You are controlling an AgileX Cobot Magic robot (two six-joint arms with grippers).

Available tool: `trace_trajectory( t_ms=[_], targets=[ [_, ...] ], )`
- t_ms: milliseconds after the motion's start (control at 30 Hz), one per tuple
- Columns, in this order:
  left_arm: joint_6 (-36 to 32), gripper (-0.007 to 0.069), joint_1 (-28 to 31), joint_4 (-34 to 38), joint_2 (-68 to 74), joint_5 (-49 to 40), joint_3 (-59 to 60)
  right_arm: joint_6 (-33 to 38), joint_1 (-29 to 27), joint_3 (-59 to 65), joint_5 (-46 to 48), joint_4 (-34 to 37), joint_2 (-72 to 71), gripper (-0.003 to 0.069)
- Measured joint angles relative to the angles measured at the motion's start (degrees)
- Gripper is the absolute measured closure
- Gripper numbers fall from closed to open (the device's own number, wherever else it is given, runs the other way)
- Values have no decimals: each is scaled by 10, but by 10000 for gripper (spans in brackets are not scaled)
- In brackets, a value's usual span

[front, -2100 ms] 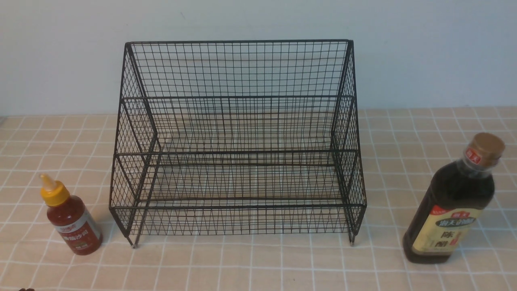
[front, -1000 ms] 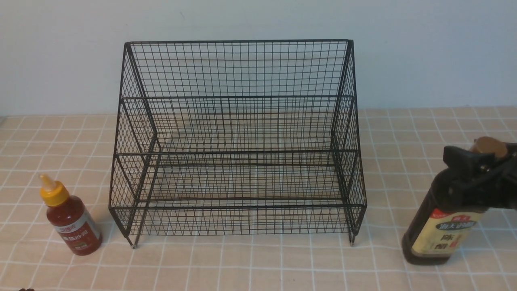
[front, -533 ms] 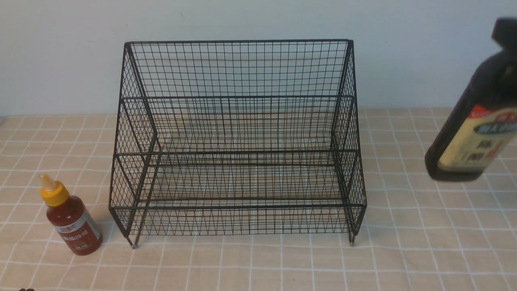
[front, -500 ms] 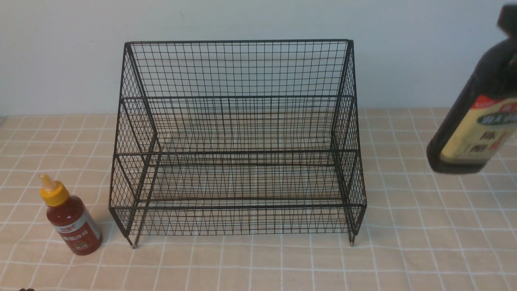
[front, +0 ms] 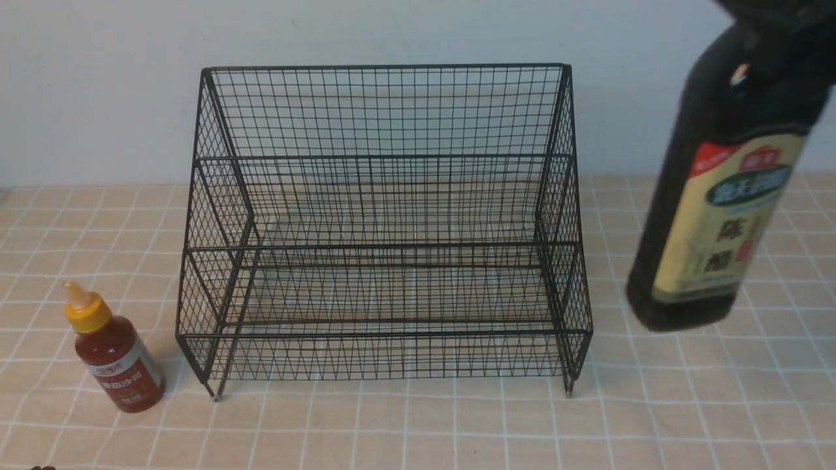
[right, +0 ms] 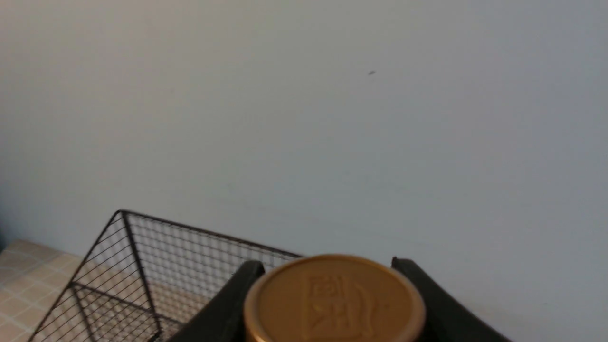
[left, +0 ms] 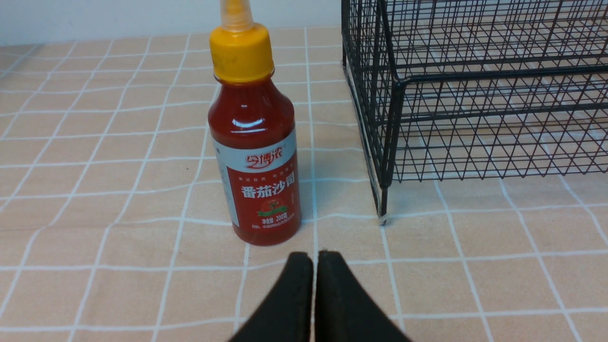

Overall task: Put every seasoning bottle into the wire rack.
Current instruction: Use the right arm to put the condiment bottle back on the shelf

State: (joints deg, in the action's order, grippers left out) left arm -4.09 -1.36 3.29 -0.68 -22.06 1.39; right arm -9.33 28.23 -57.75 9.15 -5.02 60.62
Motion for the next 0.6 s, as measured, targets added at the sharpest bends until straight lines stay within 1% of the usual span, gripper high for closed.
trace_trajectory(
  t_ms=[100, 200, 333, 600],
  targets=[
    [0, 631, 0, 0, 0, 0, 0, -6, 21, 0, -19, 0, 25, 346],
    [0, 631, 0, 0, 0, 0, 0, -18, 46, 0, -76, 0, 70, 347],
    [0, 631, 0, 0, 0, 0, 0, -19, 50, 0, -100, 0, 107, 347],
    [0, 631, 0, 0, 0, 0, 0, -18, 50, -1, -95, -1, 161, 347]
  ],
)
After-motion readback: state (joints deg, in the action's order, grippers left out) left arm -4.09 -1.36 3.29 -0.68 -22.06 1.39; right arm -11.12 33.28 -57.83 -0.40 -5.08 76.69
